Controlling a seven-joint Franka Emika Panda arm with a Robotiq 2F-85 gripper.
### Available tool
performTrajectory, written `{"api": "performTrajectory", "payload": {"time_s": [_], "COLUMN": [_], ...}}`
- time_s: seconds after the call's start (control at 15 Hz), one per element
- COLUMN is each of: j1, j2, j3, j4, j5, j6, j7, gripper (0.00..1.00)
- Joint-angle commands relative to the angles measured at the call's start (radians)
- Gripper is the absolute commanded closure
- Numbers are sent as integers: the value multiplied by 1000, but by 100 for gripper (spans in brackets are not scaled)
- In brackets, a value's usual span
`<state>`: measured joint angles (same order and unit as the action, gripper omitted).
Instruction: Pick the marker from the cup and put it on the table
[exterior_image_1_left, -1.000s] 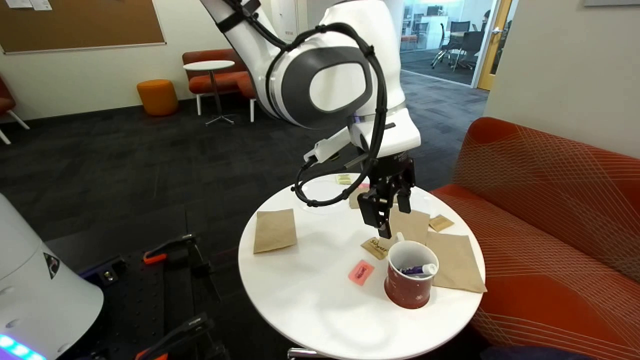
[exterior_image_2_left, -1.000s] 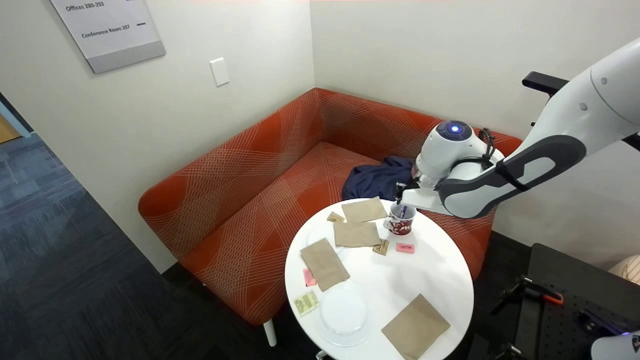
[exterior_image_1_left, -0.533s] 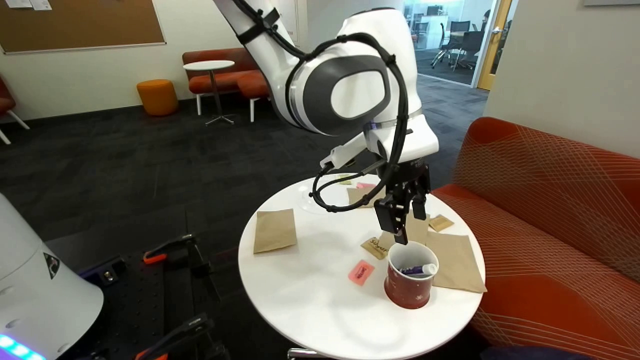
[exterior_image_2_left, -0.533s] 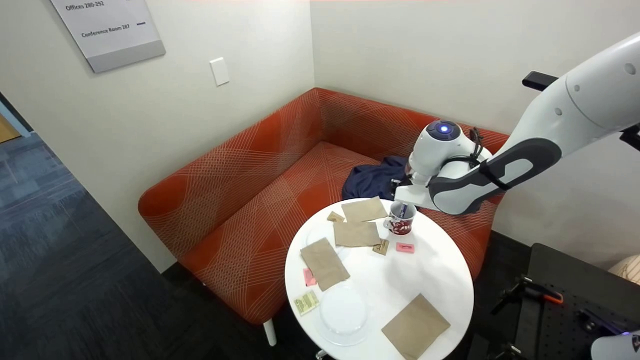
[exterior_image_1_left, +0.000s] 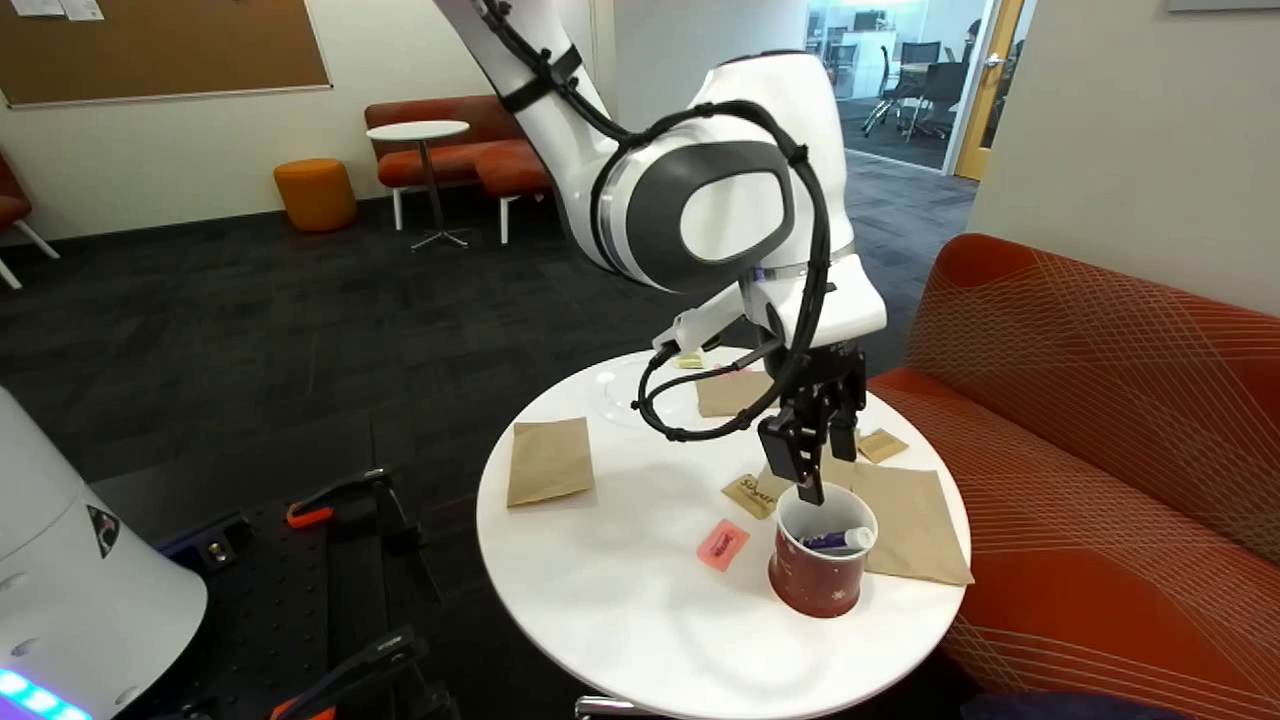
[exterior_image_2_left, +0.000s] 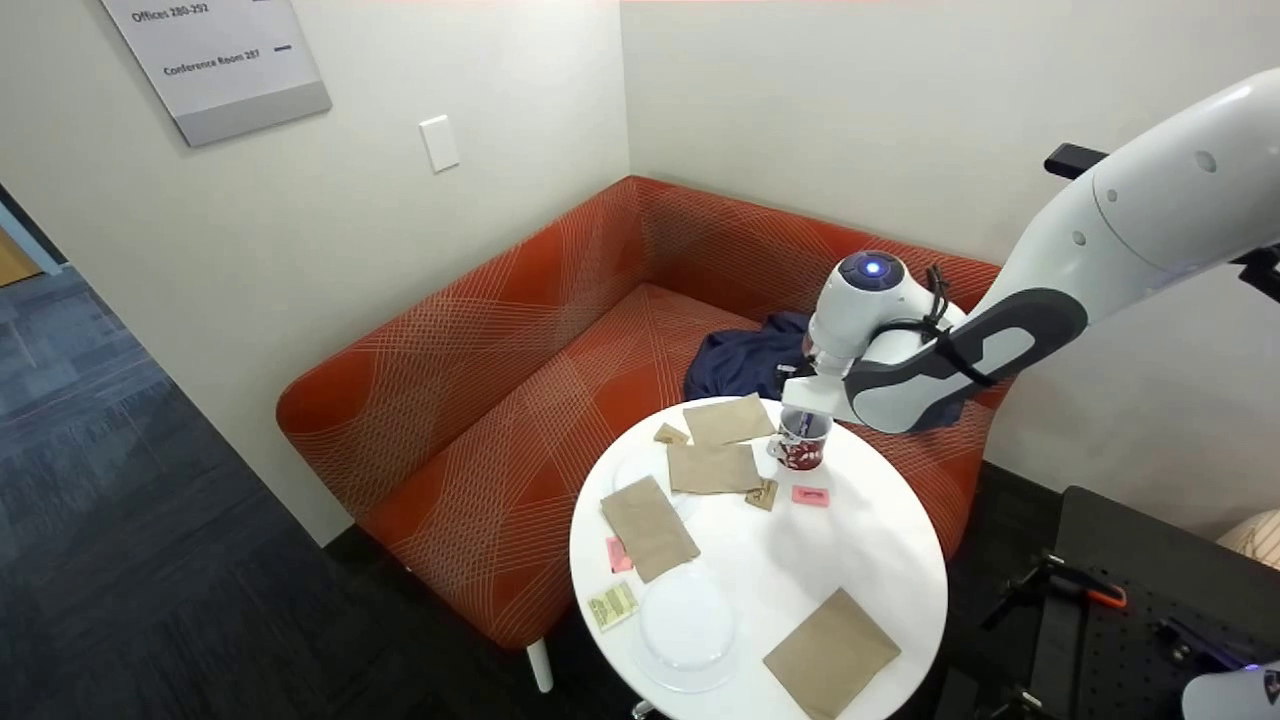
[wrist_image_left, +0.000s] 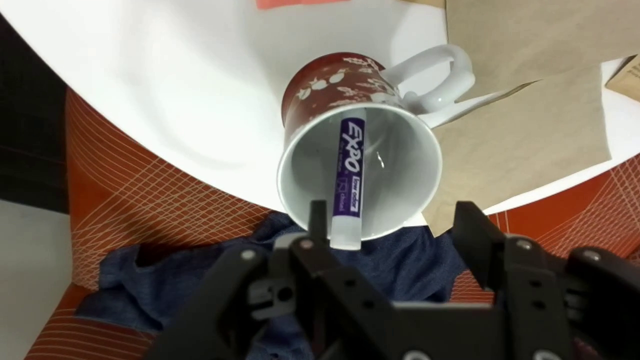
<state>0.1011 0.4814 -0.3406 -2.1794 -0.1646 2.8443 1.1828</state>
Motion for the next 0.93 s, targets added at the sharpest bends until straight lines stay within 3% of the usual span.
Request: {"api": "performTrajectory", "payload": {"time_s": [0.0, 0.87], "j1": [7, -12], "j2": [26, 71], "j3": [-13, -17], "j4": [32, 45], "j5": [29, 71], "j6": [-34, -47], "j7": [-10, -28], "gripper": [32, 42]}}
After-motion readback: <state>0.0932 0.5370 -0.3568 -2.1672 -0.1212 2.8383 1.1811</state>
